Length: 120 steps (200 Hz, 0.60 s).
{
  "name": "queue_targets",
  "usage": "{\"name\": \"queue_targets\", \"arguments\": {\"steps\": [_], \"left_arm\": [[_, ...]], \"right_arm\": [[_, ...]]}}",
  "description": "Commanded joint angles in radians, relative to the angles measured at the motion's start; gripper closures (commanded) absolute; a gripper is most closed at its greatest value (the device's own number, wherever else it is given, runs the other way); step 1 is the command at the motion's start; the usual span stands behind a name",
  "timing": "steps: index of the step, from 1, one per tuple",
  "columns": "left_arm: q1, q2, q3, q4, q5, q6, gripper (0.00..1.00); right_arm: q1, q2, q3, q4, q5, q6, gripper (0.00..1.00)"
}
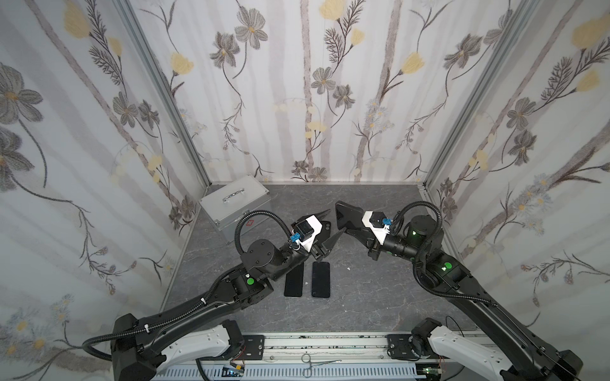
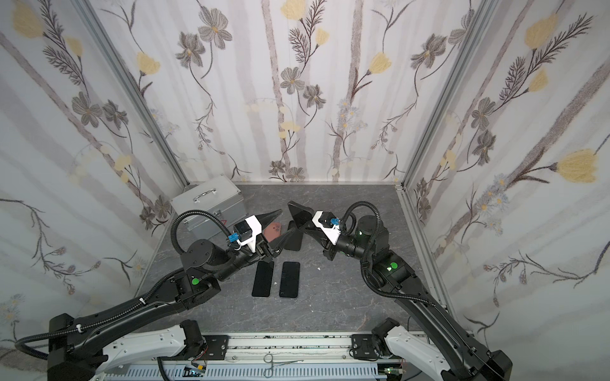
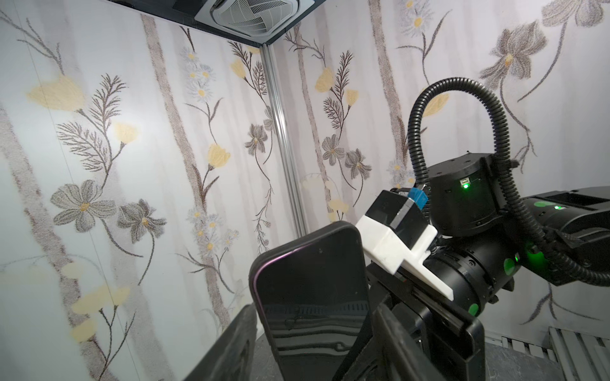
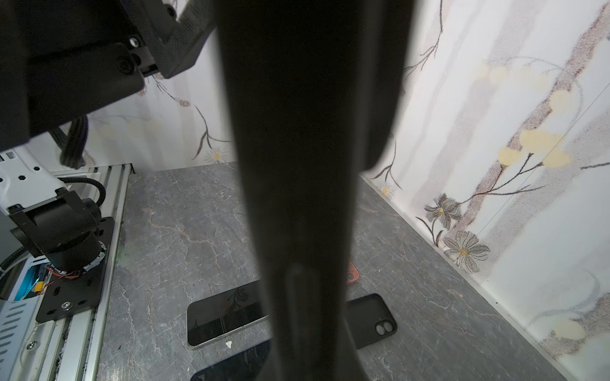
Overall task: Take the phone out of the phone case
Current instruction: Remove the phone case from the phone.
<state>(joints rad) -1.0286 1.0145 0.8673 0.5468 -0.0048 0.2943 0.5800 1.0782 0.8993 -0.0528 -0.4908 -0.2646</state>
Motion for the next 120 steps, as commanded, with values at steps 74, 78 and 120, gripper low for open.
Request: {"name": "queue_targets", "arguments": {"steps": [74,78,120], "left_arm": [[-0.002,0.012,0.013,0.028,-0.023,0.038,0.46],[0.000,0.012,0.013,0.028,-0.023,0.037,0.47],[-0.001,0.012,0.012,0.030,-0.027,0.041,0.47]], "right_arm": [[0.031,0.006,0.015,0.001,0.014,-0.049,1.00],[0.033,0.008,0.015,0.001,0.015,-0.049,1.00],[0.043,0.004,0.015,-0.002,0.020,-0.053,1.00]]}}
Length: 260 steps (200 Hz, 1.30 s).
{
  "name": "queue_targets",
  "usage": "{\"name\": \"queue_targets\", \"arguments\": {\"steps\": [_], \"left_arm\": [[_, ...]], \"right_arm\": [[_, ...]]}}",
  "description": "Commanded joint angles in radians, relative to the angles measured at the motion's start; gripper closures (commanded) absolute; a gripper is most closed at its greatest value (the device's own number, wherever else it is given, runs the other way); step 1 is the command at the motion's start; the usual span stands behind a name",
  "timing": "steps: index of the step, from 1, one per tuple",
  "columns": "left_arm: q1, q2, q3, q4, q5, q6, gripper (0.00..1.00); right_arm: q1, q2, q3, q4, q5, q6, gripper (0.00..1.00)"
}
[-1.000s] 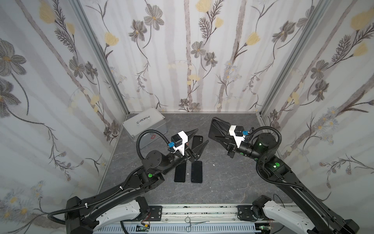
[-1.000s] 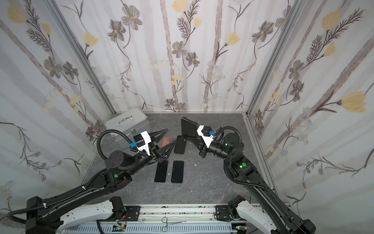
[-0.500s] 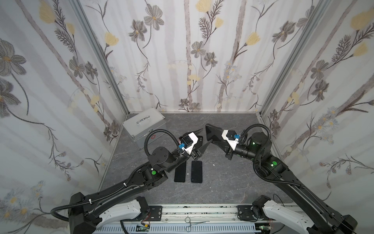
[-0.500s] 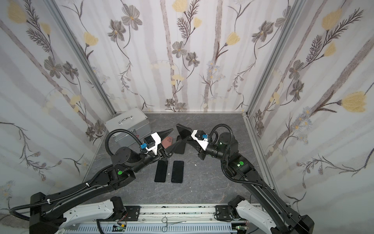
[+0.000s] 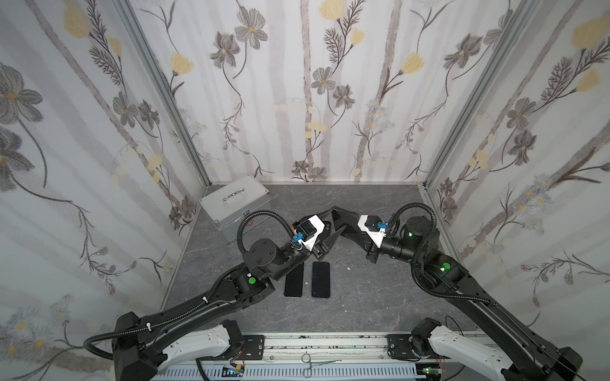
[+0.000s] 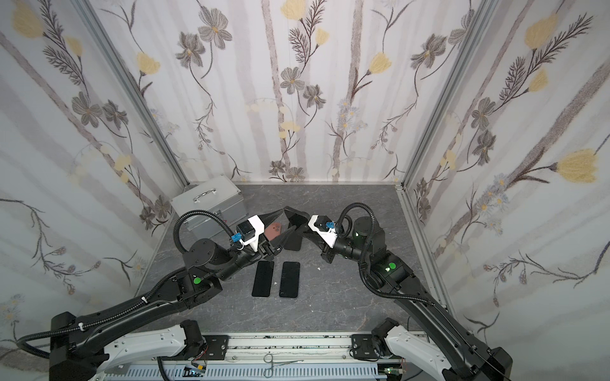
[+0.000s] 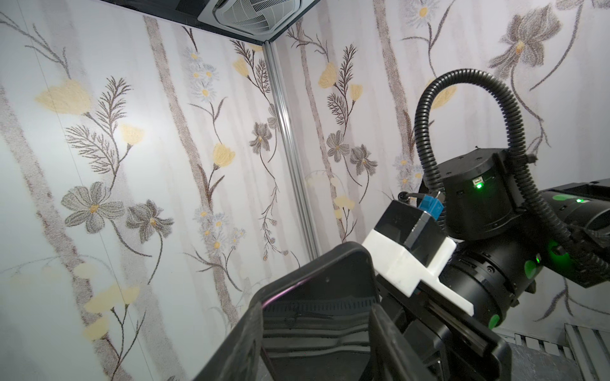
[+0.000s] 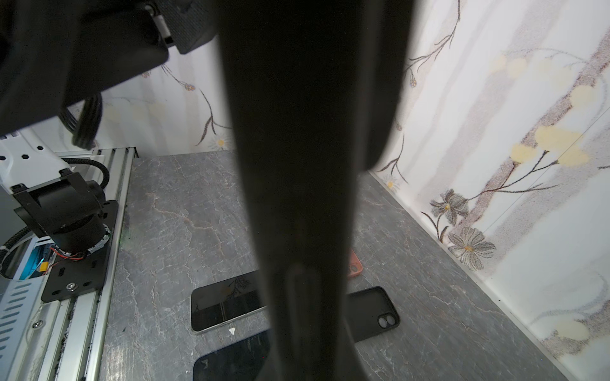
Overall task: Take the phone out of the phone case
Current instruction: Remove the phone case from the phone.
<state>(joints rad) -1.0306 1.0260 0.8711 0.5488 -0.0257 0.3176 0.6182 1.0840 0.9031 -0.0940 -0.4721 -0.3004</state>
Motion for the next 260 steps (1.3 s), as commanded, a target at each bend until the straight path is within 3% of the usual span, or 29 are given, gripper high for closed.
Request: {"name": "queue_targets", "arguments": {"steps": [1,143,260], "left_arm": [[0.001,0.000,0.008,0.028,-0.008,0.018,0.47],[0.001,0.000,0.002,0.028,-0.007,0.012,0.50],[0.001,0.018,-0.001,0.020,0.002,0.006,0.51]], "right_arm": [[0.006,-0.002,0.011,0.039,0.001,-0.017,1.00],[0.021,-0.005,0.011,0.047,0.000,-0.004,1.00],[0.067,-0.001,0.026,0.004,0.007,-0.089,1.00]]}}
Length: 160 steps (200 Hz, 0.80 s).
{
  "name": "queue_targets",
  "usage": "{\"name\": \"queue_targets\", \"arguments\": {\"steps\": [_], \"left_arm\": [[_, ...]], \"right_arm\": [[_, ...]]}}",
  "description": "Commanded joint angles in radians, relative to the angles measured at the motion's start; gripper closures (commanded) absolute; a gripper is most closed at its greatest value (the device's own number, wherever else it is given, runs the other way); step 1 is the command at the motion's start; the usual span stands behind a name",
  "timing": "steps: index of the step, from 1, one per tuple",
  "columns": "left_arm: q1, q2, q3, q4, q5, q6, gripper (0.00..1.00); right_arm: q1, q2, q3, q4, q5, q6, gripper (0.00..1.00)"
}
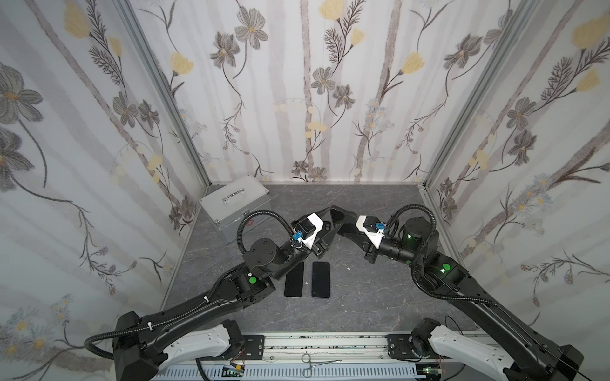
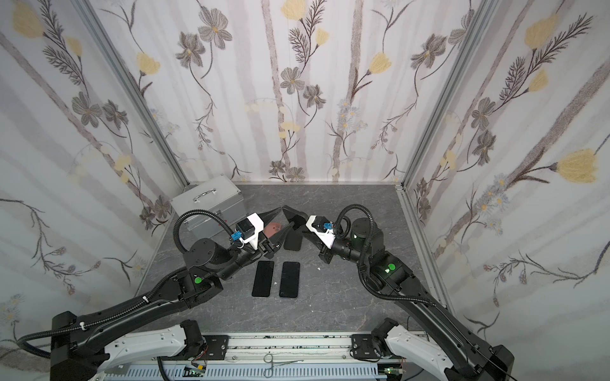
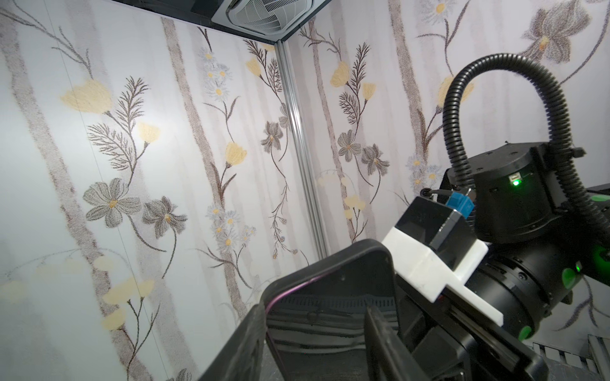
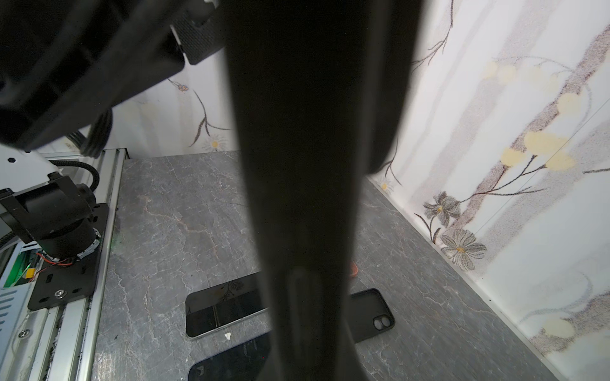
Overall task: Take the phone out of the phone case
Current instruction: Remove the phone case from the phone.
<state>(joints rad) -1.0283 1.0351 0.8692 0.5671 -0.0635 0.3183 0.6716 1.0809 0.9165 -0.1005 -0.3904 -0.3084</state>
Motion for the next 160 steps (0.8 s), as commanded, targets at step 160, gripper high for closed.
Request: {"name": "queue_targets", "arguments": {"steps": [160], "left_arm": [[0.000,0.021,0.026,-0.071,0.064,-0.012,0.47]], "right_arm": [[0.039,0.013,0.046,-0.072,-0.107,-0.168,1.00]]}}
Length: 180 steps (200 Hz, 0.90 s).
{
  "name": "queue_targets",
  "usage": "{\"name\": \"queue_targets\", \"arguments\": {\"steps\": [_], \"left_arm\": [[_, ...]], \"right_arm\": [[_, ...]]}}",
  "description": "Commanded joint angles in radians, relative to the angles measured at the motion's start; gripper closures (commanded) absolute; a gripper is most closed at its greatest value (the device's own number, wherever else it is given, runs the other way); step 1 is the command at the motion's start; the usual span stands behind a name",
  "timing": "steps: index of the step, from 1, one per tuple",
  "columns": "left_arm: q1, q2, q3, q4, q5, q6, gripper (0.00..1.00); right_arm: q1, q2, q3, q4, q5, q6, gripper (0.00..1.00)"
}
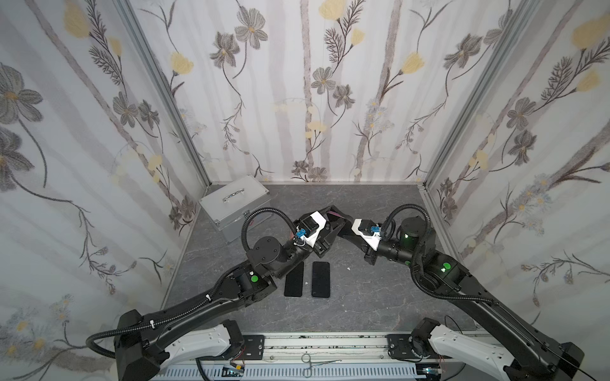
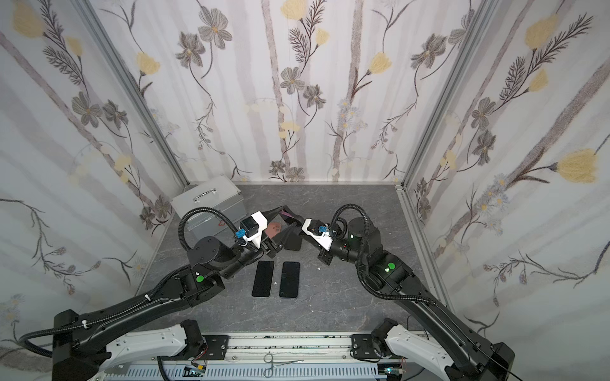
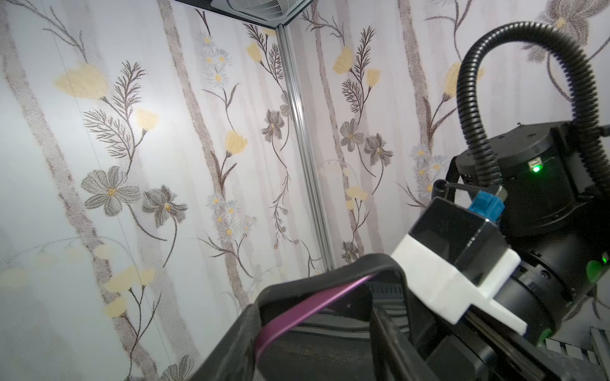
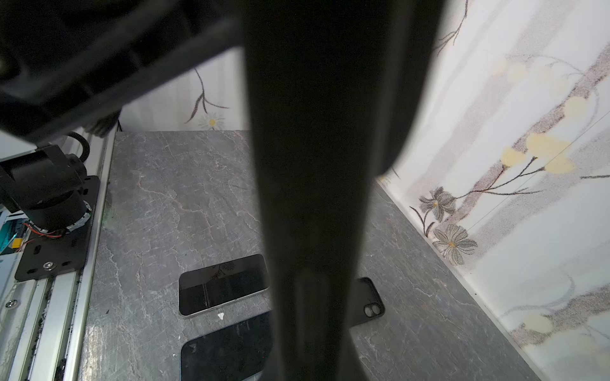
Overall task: Take the phone out of the phone case
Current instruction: Remove the phone case from the phone.
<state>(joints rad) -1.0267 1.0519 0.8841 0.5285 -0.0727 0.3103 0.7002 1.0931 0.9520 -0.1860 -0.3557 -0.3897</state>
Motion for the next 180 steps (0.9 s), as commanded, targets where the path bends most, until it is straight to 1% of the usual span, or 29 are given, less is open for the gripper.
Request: {"name": "queue_targets", "arguments": {"steps": [1,28,45,59,89,108,124,151,180], "left_arm": [[-0.001,0.004,0.011,-0.032,0.074,-0.004,0.47],[-0.001,-0.001,0.013,-0.042,0.094,-0.020,0.51],[0.008,-0.011,0.015,-0.051,0.137,-0.054,0.54],[0.021,-0.021,0.016,-0.061,0.194,-0.095,0.56],[0.050,-0.029,0.016,-0.086,0.321,-0.165,0.65],[0.067,-0.029,0.015,-0.098,0.387,-0.200,0.67],[0.090,-0.026,0.018,-0.101,0.459,-0.240,0.68],[0.142,-0.014,0.032,-0.101,0.616,-0.327,0.68],[0.157,0.009,0.047,-0.101,0.718,-0.369,0.66]], "right_arm": [[0.010,0.001,0.011,0.014,-0.142,-0.087,1.00],[0.009,-0.004,0.014,0.021,-0.155,-0.078,1.00],[-0.010,-0.001,0.033,0.009,-0.181,-0.048,1.00],[-0.025,0.000,0.050,-0.009,-0.211,-0.047,1.00],[-0.045,-0.002,0.072,-0.025,-0.282,-0.052,1.00],[-0.051,0.001,0.092,-0.054,-0.310,-0.067,1.00],[-0.056,-0.006,0.096,-0.056,-0.340,-0.077,1.00],[-0.066,-0.011,0.109,-0.068,-0.387,-0.090,1.00],[-0.067,-0.004,0.120,-0.073,-0.445,-0.085,1.00]]}}
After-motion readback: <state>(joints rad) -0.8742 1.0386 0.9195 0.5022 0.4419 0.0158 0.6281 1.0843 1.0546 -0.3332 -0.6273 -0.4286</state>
